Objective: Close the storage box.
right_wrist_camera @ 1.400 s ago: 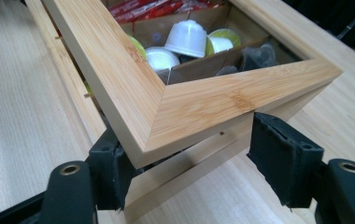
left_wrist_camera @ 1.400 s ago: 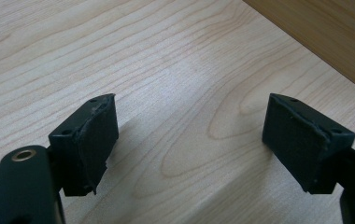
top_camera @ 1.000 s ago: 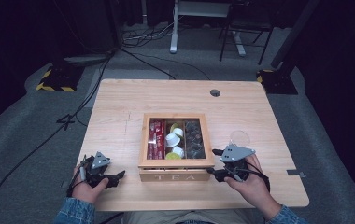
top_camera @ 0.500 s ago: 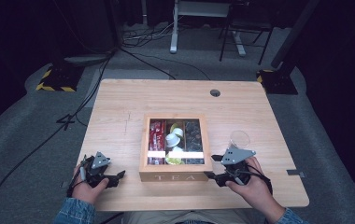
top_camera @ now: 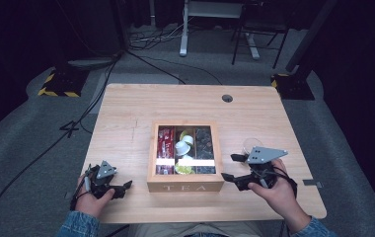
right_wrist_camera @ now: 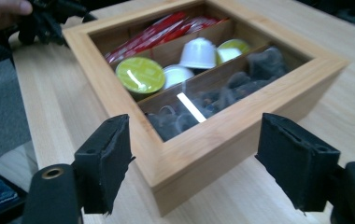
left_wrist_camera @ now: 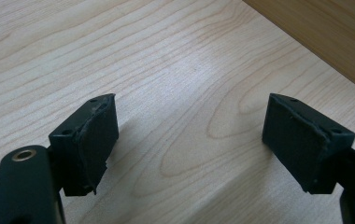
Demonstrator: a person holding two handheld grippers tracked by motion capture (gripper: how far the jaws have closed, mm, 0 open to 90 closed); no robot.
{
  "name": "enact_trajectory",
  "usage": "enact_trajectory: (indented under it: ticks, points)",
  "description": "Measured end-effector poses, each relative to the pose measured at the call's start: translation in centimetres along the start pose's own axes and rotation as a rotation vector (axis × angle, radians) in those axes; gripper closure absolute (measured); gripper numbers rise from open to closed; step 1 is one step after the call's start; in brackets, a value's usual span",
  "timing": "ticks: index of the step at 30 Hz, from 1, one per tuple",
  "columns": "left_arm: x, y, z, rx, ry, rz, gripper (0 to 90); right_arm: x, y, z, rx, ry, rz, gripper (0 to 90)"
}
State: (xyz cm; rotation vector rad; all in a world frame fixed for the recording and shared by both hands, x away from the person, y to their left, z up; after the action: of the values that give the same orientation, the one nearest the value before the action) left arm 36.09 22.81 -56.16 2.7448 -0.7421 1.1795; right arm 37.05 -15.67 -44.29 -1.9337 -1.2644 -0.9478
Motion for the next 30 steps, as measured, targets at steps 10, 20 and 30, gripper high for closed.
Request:
enact_trajectory:
  ticks: [10,20,30]
  points:
    - [0.0,-0.1,0.0,-0.007,-0.001,0.004,18.6,-0.6,2.6,-4.5,-0.075,0.05,0.051,20.9]
    - [0.0,-0.2,0.1,-0.019,0.001,0.01,18.6,-3.1,5.4,-8.8,-0.153,0.011,0.105,15.8]
    - [0.1,-0.5,0.2,-0.018,0.003,0.013,18.6,-7.0,8.6,-10.5,-0.211,-0.021,0.216,18.1]
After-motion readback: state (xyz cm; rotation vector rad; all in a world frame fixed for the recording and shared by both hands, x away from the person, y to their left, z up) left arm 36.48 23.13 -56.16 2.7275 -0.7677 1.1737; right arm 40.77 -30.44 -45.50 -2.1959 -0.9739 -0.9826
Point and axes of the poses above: each handheld gripper's, and its own axes: z roughly forward along the jaws, x roughly out of its top, y roughly to its right, the point moved 8 cm from there along z, roughly forward along the jaws, and after that the axes turned 12 degrees about x, right-handed, at the moved point
